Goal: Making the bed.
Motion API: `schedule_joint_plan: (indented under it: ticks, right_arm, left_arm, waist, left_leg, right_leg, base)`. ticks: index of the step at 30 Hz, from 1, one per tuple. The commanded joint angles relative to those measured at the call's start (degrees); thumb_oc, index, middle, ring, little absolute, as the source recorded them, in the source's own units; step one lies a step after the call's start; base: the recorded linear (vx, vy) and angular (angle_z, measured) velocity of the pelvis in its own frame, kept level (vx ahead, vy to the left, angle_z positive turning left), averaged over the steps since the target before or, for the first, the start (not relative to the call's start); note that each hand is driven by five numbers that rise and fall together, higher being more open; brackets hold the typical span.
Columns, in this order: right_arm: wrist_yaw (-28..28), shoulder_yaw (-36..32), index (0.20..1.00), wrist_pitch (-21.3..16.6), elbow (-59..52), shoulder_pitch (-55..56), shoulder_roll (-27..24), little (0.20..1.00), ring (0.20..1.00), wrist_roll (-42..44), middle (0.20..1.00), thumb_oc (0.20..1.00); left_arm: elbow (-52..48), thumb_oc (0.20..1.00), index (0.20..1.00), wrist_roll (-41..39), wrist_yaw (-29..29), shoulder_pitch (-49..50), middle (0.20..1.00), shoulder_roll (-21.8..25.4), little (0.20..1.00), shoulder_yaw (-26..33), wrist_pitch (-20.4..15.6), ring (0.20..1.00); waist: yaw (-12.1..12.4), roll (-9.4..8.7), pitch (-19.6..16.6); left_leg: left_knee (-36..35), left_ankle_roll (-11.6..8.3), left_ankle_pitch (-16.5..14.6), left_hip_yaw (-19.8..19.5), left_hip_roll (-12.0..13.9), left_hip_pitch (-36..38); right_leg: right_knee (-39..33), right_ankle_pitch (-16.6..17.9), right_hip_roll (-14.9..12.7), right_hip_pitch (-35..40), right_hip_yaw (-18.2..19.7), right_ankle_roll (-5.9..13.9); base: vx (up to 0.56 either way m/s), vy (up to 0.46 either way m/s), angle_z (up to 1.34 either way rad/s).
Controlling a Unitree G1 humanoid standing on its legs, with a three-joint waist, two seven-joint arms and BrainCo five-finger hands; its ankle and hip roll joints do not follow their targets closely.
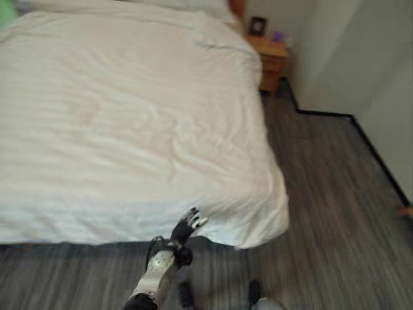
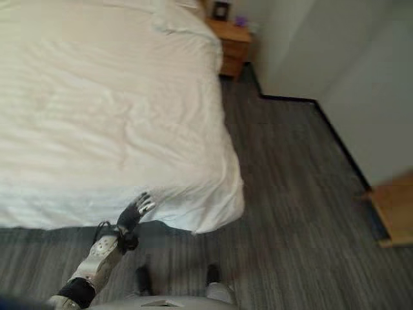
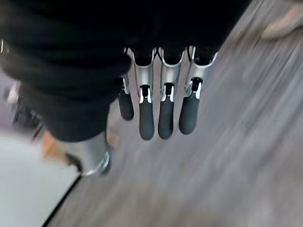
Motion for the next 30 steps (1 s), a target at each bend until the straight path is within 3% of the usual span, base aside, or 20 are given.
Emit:
schedule_joint_plan:
  ticks: [1,4,6,8,15,16,18,19,20,21,22,25,27,30]
  right_arm:
    - [0.51,0.43,1.0,-3.72,-5.66,-14.56,-1.91,1.0,1.0,-9.02,1.0,1.0]
    - [3.05,9.41,1.0,-2.89,-13.39,-14.31,0.19,1.0,1.0,-16.5,1.0,1.0]
    - [3.45,10.92,1.0,-2.46,-14.96,-13.59,0.54,1.0,1.0,-18.36,1.0,1.0]
    - [2.97,13.52,1.0,-3.08,-20.01,-13.21,-1.39,1.0,1.0,-24.16,1.0,1.0]
    - [1.75,16.0,1.0,-4.55,-28.65,-15.13,-8.85,1.0,1.0,-34.23,1.0,1.0]
    - [1.12,16.24,1.0,-4.46,-28.82,-15.47,-9.54,1.0,1.0,-34.48,1.0,1.0]
    - [0.96,16.21,1.0,-4.32,-32.12,-15.35,-11.54,1.0,1.0,-35.51,1.0,1.0]
    - [0.83,16.22,1.0,-4.21,-33.83,-15.14,-12.93,1.0,1.0,-36.62,1.0,1.0]
    - [0.83,16.17,1.0,-4.2,-33.85,-15.15,-12.93,1.0,1.0,-36.62,1.0,1.0]
    - [0.9,16.2,1.0,-4.29,-34.87,-15.34,-13.76,1.0,1.0,-37.47,1.0,1.0]
    - [0.77,16.17,1.0,-4.75,-35.24,-15.5,-14.34,1.0,1.0,-38.31,1.0,1.0]
    - [0.43,16.29,1.0,-5.02,-36.37,-17.1,-15.58,1.0,1.0,-39.67,1.0,1.0]
    - [-0.37,16.26,1.0,-4.5,-38.96,-18.54,-17.22,1.0,1.0,-41.88,1.0,1.0]
    - [-0.34,16.68,1.0,-3.77,-40.68,-19.75,-17.19,1.0,1.0,-42.27,1.0,1.0]
  left_arm:
    - [-7.01,1.0,1.0,4.16,0.73,2.41,1.0,2.49,1.0,5.29,-3.17,1.0]
    - [-12.72,1.0,1.0,4.2,1.58,2.81,1.0,3.52,1.0,7.22,-3.87,1.0]
    - [-14.1,1.0,1.0,4.69,1.49,2.9,1.0,3.68,1.0,7.38,-3.97,1.0]
    - [-17.39,1.0,1.0,7.03,2.47,2.27,1.0,4.42,1.0,6.99,-5.35,1.0]
    - [-17.5,1.0,1.0,13.17,6.58,0.72,1.0,3.13,1.0,4.11,-7.53,1.0]
    - [-16.39,1.0,1.0,14.05,7.72,0.05,1.0,2.72,1.0,3.55,-7.48,1.0]
    - [-14.72,1.0,1.0,16.0,9.35,-1.06,1.0,2.09,1.0,2.83,-6.83,1.0]
    - [-12.61,1.0,1.0,18.6,11.01,-2.11,1.0,1.7,1.0,2.22,-6.75,1.0]
    - [-12.54,1.0,1.0,18.63,11.05,-2.18,1.0,1.67,1.0,2.2,-6.79,1.0]
    - [-11.89,1.0,1.0,19.52,11.55,-2.22,1.0,1.55,1.0,2.17,-6.81,1.0]
    - [-11.05,1.0,1.0,20.58,11.71,-2.13,1.0,1.33,1.0,1.85,-6.8,1.0]
    - [-10.21,1.0,1.0,19.49,11.13,-2.07,1.0,1.09,1.0,1.94,-6.46,1.0]
    - [-9.4,1.0,1.0,17.84,11.39,-2.6,1.0,1.1,1.0,2.27,-6.07,1.0]
    - [-9.13,1.0,1.0,17.79,11.87,-2.83,1.0,1.07,1.0,2.39,-5.69,1.0]
  waist:
    - [8.52,6.87,7.51]
    - [11.62,5.91,4.8]
    - [12.27,5.8,4.58]
    - [11.84,6.43,4.18]
    - [9.11,9.56,5.01]
    - [8.78,9.79,5.45]
    - [9.8,9.8,6.73]
    - [11.24,9.51,7.48]
    - [11.23,9.53,7.39]
    - [11.72,9.59,7.55]
    - [11.95,9.55,7.7]
    - [10.87,9.87,7.26]
    - [10.71,8.91,8.86]
    - [11.16,8.48,9.37]
  left_leg:
    - [0.88,-1.43,-6.19,7.07,4.01,3.81]
    - [1.22,-2.03,-4.18,12.56,5.43,4.36]
    - [1.35,-2.49,-3.37,13.97,5.93,4.87]
    - [1.79,-3.96,-1.39,15.9,7.55,5.46]
    - [8.09,-6.46,-0.93,18.44,11.65,6.69]
    - [8.69,-6.7,-0.82,17.23,11.66,6.53]
    - [9.98,-6.43,-1.39,7.34,8.79,4.16]
    - [9.72,-4.62,-3.62,-4.56,3.98,1.16]
    - [9.73,-4.57,-3.53,-4.58,3.97,0.95]
    - [9.56,-3.92,-5.11,-10.18,1.8,0.72]
    - [10.0,-3.75,-5.98,-13.2,0.88,1.0]
    - [12.73,-3.29,-6.96,-11.29,2.16,2.44]
    - [24.27,-3.89,-3.66,-11.12,3.18,-1.75]
    - [24.02,-2.56,-7.19,-10.24,0.8,-4.98]
  right_leg:
    - [18.41,-16.95,-4.87,2.12,-14.11,1.09]
    - [14.29,-18.09,-2.07,7.36,-16.9,0.17]
    - [11.48,-18.28,-0.84,8.74,-16.58,-0.4]
    - [5.24,-18.44,1.92,10.42,-14.25,-1.18]
    - [0.54,-19.43,4.29,12.78,-9.79,-2.64]
    - [0.54,-19.81,4.52,12.78,-8.77,-2.81]
    - [0.68,-20.13,5.02,12.67,-5.49,-3.4]
    - [0.98,-19.28,5.29,11.63,-1.58,-4.05]
    - [0.96,-19.18,5.29,11.45,-1.6,-4.06]
    - [1.49,-19.29,5.81,10.77,1.3,-4.29]
    - [1.81,-19.4,6.37,10.43,3.53,-4.61]
    - [1.71,-19.7,7.78,10.68,7.21,-5.22]
    - [0.94,-19.55,7.9,12.15,8.64,-6.59]
    - [0.54,-20.17,7.81,12.66,10.27,-6.14]
  base:
    - [-0.21,0.001,-2.33]
    - [-0.17,-0.208,-1.71]
    - [-0.1,-0.206,-0.91]
    - [-0.09,-0.295,-0.7]
    - [-0.02,-0.148,-0.58]
    - [0.03,-0.112,-0.92]
    - [0.04,-0.152,-1.25]
    - [0.0,-0.13,-1.75]
    - [0.01,-0.126,-1.86]
    - [0.07,-0.103,-1.51]
    - [0.16,-0.162,-1.44]
    - [0.14,-0.088,-1.32]
    - [0.11,-0.128,-0.79]
    - [0.13,-0.011,-0.4]
